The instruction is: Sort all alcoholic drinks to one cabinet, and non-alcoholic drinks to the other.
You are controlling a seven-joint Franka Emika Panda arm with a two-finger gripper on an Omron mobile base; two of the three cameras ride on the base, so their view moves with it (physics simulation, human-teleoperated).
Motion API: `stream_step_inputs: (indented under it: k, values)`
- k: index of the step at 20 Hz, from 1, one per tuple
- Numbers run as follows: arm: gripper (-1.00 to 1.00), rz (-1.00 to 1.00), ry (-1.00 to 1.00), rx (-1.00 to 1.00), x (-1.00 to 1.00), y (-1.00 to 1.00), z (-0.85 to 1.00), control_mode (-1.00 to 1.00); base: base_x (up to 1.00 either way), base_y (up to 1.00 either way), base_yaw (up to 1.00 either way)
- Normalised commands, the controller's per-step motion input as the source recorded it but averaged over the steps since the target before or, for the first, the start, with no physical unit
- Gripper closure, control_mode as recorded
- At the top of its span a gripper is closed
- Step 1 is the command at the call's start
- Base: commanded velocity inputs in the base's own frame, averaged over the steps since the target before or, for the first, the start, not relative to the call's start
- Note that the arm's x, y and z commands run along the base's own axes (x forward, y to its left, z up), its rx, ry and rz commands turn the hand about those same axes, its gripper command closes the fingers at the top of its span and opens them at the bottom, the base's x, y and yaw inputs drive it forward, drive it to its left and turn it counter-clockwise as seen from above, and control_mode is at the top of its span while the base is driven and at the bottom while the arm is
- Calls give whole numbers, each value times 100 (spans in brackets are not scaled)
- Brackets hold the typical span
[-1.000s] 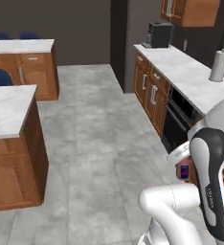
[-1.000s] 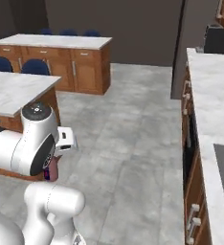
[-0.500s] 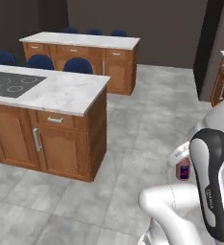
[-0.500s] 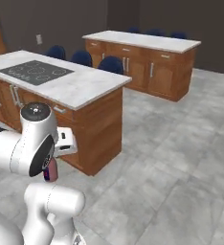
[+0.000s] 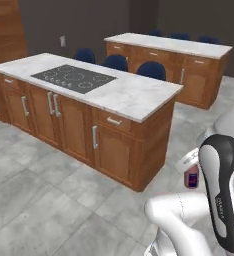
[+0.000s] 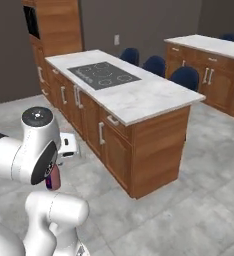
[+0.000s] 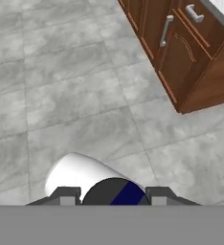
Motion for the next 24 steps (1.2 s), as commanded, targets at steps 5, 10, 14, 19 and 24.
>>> stream_step_inputs:
  k: [5, 10, 14, 19, 24]
  values:
    - [100, 0, 0, 0, 0, 0, 0, 100, 74, 3, 58]
    - [100, 0, 0, 0, 0, 0, 0, 100, 65, 12, 62]
    - [100, 0, 0, 0, 0, 0, 0, 100, 65, 12, 64]
    - [100, 0, 0, 0, 0, 0, 0, 100, 63, 13, 65]
    - [100, 0, 0, 0, 0, 0, 0, 100, 52, 19, 66]
